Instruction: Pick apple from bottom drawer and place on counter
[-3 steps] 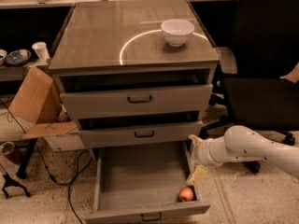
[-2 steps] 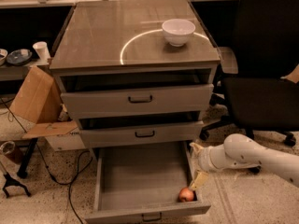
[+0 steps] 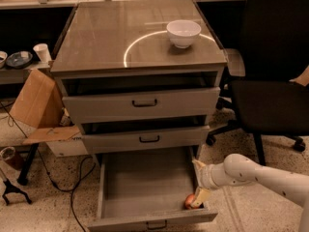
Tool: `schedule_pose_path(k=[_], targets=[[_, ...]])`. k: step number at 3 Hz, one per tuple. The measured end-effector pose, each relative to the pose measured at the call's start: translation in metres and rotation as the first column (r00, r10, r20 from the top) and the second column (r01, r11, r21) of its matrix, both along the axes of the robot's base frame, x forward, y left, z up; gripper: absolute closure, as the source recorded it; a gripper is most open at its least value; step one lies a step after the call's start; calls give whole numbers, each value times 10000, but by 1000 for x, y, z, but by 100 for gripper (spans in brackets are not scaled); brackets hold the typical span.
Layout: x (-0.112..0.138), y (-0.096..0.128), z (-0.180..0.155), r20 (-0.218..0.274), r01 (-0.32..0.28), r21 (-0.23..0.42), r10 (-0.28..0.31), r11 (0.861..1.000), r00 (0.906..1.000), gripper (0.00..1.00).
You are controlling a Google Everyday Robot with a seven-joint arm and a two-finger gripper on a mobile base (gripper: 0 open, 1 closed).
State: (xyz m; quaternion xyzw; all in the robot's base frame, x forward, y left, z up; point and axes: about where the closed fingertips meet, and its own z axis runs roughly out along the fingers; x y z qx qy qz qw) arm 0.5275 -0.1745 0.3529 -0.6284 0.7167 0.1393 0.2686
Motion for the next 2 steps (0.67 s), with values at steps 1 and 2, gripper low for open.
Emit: schedule_pose_path(k=[1, 2], targets=[[0, 0, 0, 0, 0, 0, 0, 10000, 10000, 0], [-3, -1, 0, 422, 124, 220, -133, 9997, 9990, 0]])
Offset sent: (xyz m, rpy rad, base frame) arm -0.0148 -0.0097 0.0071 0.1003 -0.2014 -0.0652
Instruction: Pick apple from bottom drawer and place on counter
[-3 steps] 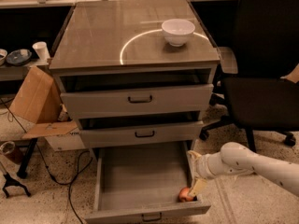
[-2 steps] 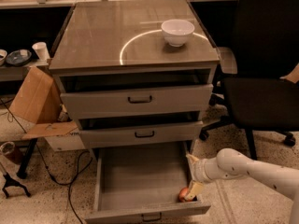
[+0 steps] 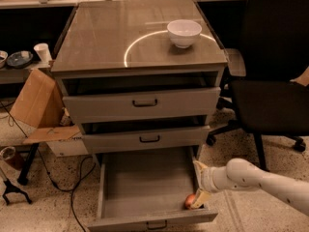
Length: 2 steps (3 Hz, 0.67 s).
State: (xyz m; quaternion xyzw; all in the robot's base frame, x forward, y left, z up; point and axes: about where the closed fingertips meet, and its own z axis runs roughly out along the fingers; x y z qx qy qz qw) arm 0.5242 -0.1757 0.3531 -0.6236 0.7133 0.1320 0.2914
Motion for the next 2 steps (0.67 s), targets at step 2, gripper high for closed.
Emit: schedule_pose_path(k=[2], targets=[[16, -2, -37, 1243, 290, 498, -350, 9983, 9916, 0]])
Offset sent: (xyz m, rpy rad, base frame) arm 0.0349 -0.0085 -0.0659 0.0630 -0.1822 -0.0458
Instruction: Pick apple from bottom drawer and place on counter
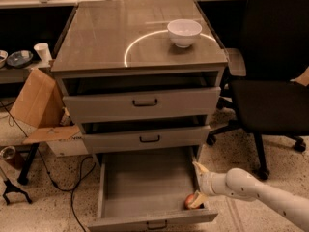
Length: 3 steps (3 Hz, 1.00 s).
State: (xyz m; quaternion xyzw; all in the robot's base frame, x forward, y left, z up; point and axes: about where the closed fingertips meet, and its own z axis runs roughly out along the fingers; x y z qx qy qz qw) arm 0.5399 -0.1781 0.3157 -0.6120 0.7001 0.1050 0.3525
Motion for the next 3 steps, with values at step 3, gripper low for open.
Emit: schedule_pose_path(k=[3], targets=[[42, 1, -75, -196, -964, -338, 958, 9948, 9952, 14]])
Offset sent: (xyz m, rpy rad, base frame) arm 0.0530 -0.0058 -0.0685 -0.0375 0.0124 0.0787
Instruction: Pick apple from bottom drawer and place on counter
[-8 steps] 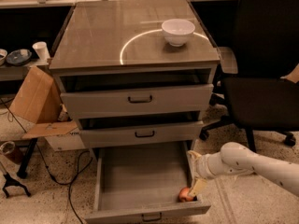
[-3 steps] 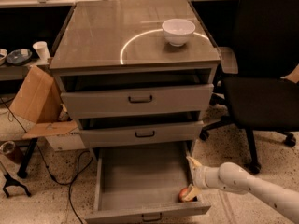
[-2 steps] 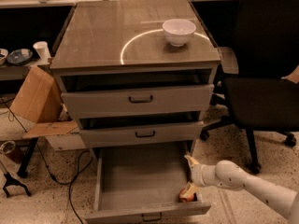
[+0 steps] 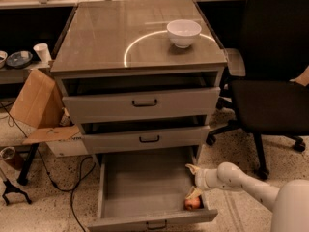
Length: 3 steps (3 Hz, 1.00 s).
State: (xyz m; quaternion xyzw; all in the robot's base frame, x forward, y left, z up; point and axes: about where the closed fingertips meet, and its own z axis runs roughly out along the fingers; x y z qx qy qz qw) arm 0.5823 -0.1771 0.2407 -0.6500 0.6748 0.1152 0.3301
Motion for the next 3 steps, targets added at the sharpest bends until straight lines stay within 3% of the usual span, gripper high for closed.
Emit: schedule_pose_path(k=[2, 3], targets=[[7, 4, -48, -835, -400, -196, 383, 9990, 9958, 15], [-1, -3, -63, -1445, -366, -442, 298, 9984, 9891, 14]])
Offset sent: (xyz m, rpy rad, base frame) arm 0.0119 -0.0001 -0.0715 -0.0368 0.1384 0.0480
